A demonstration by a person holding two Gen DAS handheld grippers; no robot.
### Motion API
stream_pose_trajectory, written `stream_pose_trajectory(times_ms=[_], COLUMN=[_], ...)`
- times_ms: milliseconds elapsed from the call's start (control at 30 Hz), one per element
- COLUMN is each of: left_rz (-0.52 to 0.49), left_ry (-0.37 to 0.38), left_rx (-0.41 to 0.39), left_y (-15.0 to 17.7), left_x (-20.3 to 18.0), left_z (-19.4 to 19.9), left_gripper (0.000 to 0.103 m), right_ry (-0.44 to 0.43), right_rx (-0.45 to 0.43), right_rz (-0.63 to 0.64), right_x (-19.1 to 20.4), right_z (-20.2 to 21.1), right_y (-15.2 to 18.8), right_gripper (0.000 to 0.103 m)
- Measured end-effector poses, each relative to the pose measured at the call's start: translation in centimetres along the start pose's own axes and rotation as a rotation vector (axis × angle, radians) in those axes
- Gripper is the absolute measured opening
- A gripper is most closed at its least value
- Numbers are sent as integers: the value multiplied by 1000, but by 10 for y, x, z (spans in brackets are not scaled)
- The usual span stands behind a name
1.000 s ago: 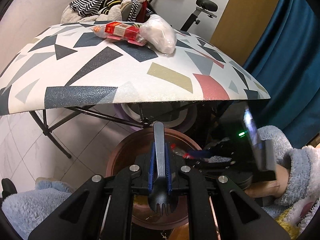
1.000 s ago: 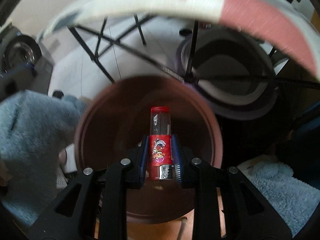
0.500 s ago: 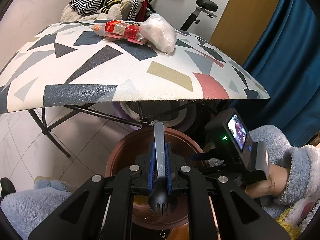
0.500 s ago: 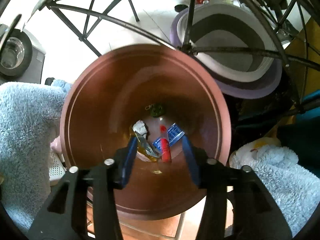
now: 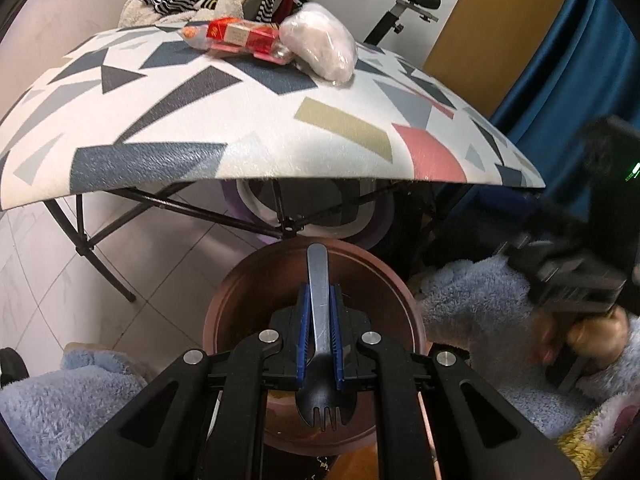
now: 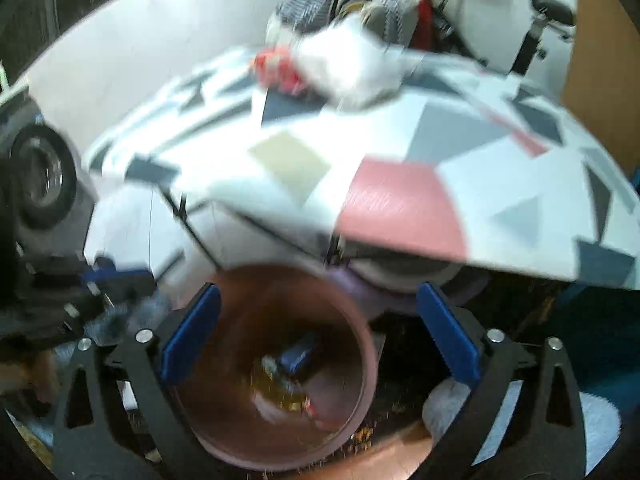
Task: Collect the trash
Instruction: 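Drop the black spork into the bin with the left tool while the right tool releases the bottle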
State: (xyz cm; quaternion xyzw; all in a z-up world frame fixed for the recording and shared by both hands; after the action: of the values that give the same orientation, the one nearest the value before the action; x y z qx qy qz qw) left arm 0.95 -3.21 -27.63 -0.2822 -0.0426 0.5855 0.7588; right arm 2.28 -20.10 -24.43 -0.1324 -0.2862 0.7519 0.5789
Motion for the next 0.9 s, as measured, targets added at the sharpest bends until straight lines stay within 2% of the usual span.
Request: stream_pose_trajectory(times_ms=[167,267,400,800,900], left_rz=[-13,-8,21,15,15], left_ry=[-18,-52,-74,-81,-81], left_rx=[60,139,203,207,198], left_y=[4,9,16,17,15], left_x=[-1,2,8,6,7], left_z=[-17,-34,-49,-49,-47], left_gripper=[10,10,10,10,14], right_ry=[20,43,44,46,49], right_rx=[-69,-60,-42,-51,-58], right_rz=[-68,-84,-91,-111,-110], right_x=[-19,-23,-29,-32,-32], right_z=[10,4,5,2,3], right_y=[-9,-13,-13,-9,-9], right_gripper=[97,97,97,97,97])
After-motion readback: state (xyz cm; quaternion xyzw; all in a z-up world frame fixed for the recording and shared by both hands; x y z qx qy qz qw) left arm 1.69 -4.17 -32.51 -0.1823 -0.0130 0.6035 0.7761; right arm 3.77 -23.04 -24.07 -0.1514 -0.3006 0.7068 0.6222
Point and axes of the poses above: each gripper's, at about its wrist camera, not at the fingertips, and z roughly against the way its jaws point, x to its left, y to its underside, the point moved 4 cm from there along -z, roughly the way its jaws point, and after that the axes turned 6 degrees about x, right-handed, at the moved point
